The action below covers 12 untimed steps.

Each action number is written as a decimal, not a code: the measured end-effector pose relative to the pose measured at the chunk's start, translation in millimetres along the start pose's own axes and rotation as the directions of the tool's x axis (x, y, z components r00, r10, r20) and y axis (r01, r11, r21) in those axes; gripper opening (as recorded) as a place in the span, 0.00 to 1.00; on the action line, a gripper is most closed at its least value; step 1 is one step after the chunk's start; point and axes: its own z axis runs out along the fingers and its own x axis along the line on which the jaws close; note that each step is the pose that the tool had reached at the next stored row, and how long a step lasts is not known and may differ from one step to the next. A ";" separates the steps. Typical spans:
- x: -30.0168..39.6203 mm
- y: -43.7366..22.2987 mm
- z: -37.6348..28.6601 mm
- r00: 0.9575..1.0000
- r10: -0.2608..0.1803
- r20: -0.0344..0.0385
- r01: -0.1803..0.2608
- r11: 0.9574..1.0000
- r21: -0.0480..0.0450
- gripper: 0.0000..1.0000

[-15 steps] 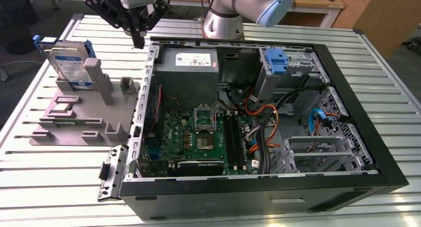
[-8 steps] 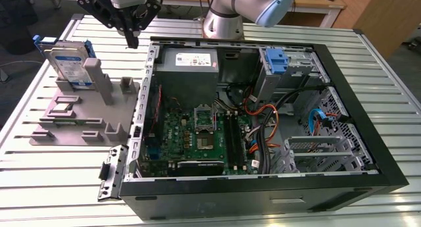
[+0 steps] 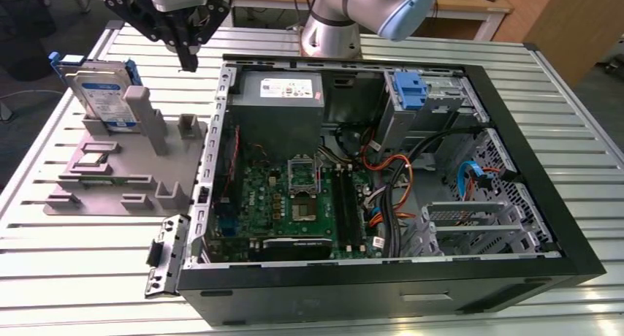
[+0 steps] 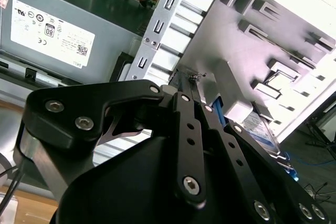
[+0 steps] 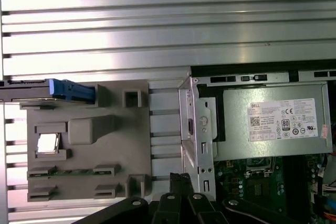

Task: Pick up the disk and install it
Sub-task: 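Reach for the disk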

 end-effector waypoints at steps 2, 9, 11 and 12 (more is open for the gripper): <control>1.5 -0.1 0.0 1.000 0.000 0.000 0.000 1.000 0.000 0.11; 1.8 -0.1 -0.1 1.000 0.000 0.000 0.000 1.000 0.000 0.11; 2.2 -0.2 -0.1 1.000 0.000 0.000 0.000 1.000 0.000 0.11; 2.7 -0.2 -0.1 1.000 0.000 0.000 0.000 1.000 0.000 0.11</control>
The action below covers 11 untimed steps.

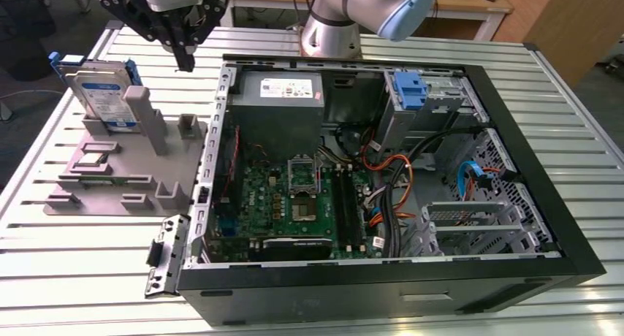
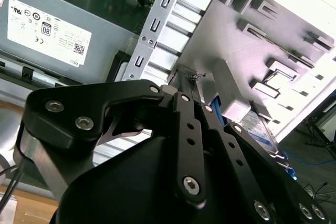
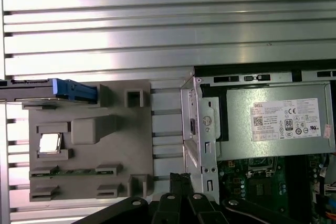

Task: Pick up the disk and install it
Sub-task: 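Reach for the disk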

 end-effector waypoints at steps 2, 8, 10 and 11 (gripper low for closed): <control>1.1 -0.1 0.0 1.000 0.000 0.000 0.000 1.000 0.000 0.11; 7.4 -0.5 -0.3 1.000 0.000 0.000 0.000 1.000 0.000 0.11; 10.2 -0.8 -0.3 1.000 0.000 0.000 0.000 1.000 0.000 0.11; 11.8 -0.9 -0.3 1.000 0.000 0.000 0.000 1.000 0.000 0.11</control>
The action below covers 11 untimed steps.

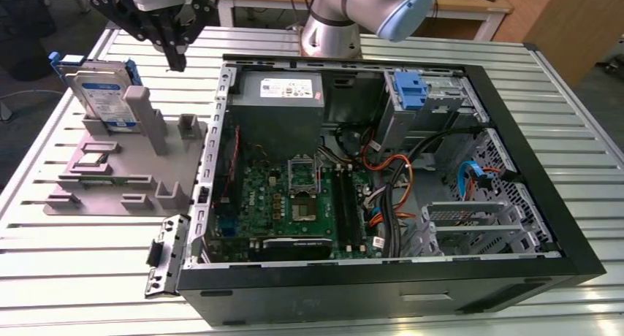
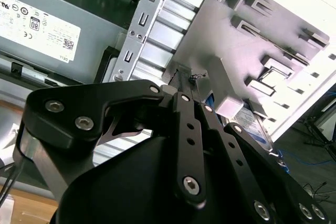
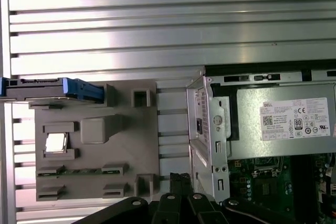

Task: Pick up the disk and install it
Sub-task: 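Reach for the disk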

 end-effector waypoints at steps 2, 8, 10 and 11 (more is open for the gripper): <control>3.1 -0.2 -0.1 1.000 0.000 0.000 0.000 1.000 0.000 0.11; 12.5 -0.9 -0.3 1.000 0.000 0.000 0.000 1.000 0.000 0.11; 15.1 -1.1 -0.4 1.000 0.000 0.000 0.000 1.000 0.000 0.11; 16.3 -1.2 -0.4 1.000 0.000 0.000 0.000 1.000 0.000 0.11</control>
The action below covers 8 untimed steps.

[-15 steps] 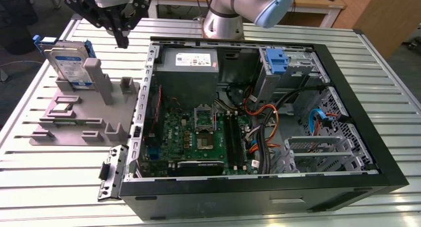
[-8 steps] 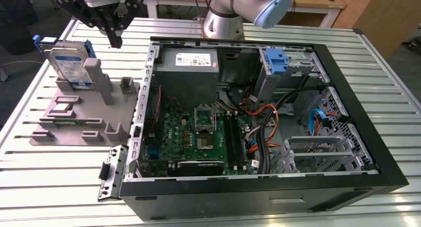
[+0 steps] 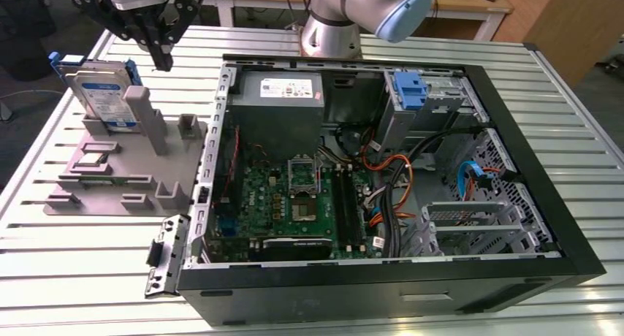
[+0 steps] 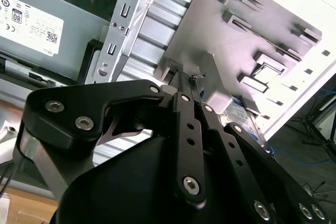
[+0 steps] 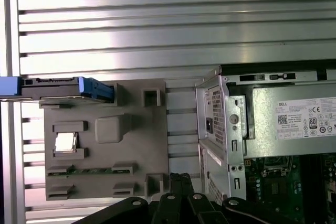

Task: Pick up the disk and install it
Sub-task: 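Reach for the disk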

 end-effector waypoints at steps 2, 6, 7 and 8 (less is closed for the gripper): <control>2.8 -0.2 -0.1 1.000 0.000 0.000 0.000 1.000 0.000 0.11; 9.7 -0.7 -0.3 1.000 0.000 0.000 0.000 1.000 0.000 0.11; 11.4 -0.9 -0.2 1.000 0.000 0.000 0.000 1.000 0.000 0.11; 13.2 -1.0 -0.1 1.000 0.000 0.000 0.000 1.000 0.000 0.11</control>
